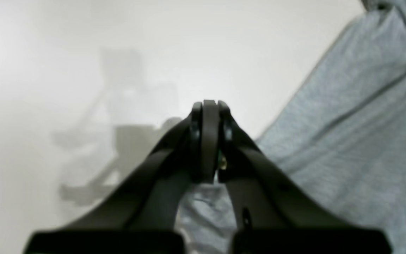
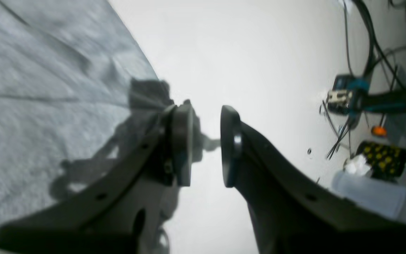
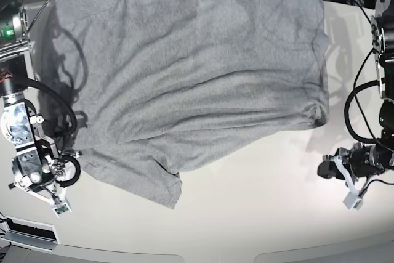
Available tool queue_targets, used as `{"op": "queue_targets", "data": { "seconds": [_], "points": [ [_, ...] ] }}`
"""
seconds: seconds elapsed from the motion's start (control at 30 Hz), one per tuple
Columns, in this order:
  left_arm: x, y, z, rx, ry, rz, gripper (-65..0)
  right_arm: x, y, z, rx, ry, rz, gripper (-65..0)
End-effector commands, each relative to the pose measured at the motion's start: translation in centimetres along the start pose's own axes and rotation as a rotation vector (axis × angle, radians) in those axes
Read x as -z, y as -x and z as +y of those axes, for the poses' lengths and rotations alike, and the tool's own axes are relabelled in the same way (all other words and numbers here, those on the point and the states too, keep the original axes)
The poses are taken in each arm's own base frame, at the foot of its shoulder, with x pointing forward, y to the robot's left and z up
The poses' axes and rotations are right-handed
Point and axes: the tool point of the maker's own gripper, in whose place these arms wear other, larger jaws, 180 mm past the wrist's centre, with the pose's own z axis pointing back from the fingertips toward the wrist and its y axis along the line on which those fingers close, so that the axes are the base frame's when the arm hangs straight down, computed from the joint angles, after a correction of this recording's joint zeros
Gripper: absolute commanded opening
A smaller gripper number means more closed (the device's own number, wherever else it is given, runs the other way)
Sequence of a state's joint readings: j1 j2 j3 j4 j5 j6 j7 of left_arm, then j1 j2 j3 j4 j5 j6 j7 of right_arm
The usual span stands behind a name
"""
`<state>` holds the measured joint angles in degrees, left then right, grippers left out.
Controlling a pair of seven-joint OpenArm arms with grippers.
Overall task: Layout the t-shirt on the table in an organized manner, then fold the t-shirt properly
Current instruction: 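Release and move both grippers inward onto the shirt body, regrasp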
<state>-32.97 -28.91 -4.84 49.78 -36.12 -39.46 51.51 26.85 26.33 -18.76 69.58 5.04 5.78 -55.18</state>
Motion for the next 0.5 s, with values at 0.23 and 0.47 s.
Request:
{"op": "queue_targets", "data": {
  "seconds": [0.23,0.47],
  "points": [
    [1.1,3.4,-3.6,-0.08,0.151,0.043,-65.0,-2.2,-1.9,9.6,-0.058,-0.502,-0.208,-65.0],
    [3.1,10.0,-7.1,-0.061,0.221,0.212,-65.0,-0.9,0.3,12.2,-0.072,-0.426,-0.2,-65.0]
  ]
}}
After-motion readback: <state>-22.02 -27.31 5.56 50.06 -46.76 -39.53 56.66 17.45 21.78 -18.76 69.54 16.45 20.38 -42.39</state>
